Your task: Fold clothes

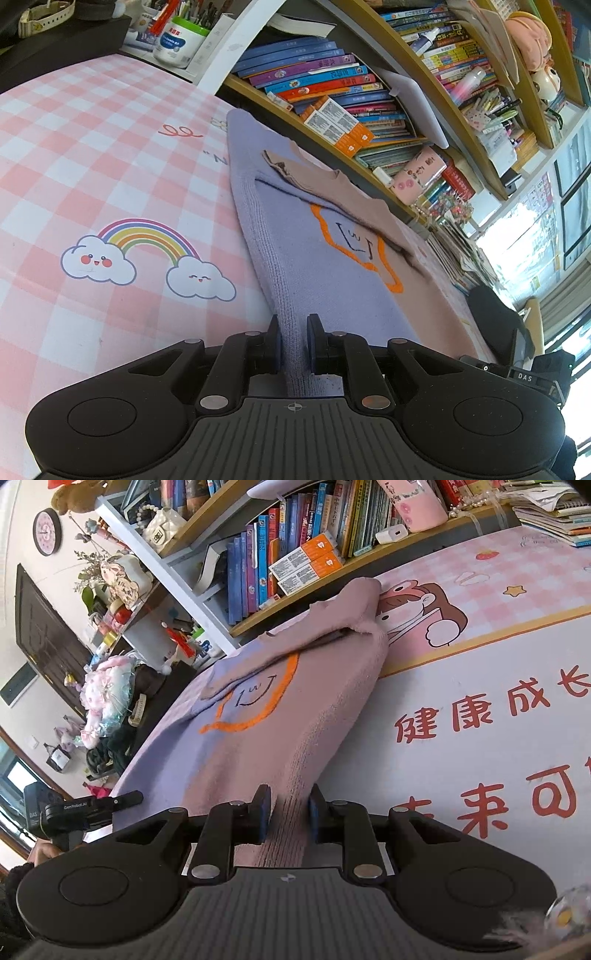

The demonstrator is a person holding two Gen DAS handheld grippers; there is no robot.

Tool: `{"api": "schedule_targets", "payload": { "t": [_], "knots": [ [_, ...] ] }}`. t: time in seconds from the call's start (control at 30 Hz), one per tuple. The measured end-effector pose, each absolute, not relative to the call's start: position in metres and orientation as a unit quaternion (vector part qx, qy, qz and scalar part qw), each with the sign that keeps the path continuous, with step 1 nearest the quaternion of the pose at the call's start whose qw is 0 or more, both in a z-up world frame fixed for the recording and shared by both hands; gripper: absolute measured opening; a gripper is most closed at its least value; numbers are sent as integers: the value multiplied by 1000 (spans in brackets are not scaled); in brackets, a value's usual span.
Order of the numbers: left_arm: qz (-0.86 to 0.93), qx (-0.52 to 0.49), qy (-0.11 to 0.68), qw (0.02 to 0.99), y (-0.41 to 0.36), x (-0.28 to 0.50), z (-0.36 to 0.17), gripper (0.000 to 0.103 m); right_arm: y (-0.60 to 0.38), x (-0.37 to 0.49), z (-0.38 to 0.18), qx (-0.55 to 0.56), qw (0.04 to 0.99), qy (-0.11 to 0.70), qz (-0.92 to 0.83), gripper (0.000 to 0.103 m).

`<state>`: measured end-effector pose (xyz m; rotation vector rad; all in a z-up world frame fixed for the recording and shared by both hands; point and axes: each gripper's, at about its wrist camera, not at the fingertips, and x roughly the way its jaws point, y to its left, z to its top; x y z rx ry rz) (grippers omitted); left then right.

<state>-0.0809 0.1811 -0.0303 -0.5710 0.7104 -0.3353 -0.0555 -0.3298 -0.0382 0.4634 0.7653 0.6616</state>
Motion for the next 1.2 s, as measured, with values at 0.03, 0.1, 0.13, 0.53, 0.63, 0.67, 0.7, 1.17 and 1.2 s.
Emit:
{"api": "schedule_targets", "payload": {
  "t": [0.03, 0.1, 0.13, 0.53, 0.63, 0.67, 0.7, 1.17, 1.2],
  "knots": [
    [-161, -274, 342, 884, 181, -81, -30, 14, -330, -55, -38, 220, 849, 363, 314, 20],
    [-162, -276, 341, 884, 182, -81, -31, 14, -330, -55, -38, 222, 849, 363, 314, 20],
    [-162, -278, 341, 883, 183, -81, -31, 14, -331, -55, -38, 223, 848, 363, 314, 20],
    [-163, -278, 344, 882, 184, -81, -31, 15, -331, -56, -39, 223, 849, 360, 318, 20],
    [-164, -277, 343, 883, 184, -81, -31, 15, -332, -56, -41, 227, 848, 357, 319, 20],
    [-164, -277, 342, 883, 184, -81, -31, 15, -332, -57, -41, 228, 849, 356, 319, 21],
    [-164, -277, 342, 883, 184, -81, -31, 15, -331, -57, -41, 227, 849, 354, 319, 21],
    [-173, -289, 343, 877, 189, -81, -34, 14, -337, -53, -44, 242, 843, 362, 315, 11],
    [-174, -290, 343, 876, 190, -80, -34, 14, -337, -53, -44, 243, 843, 362, 315, 11]
  ]
}}
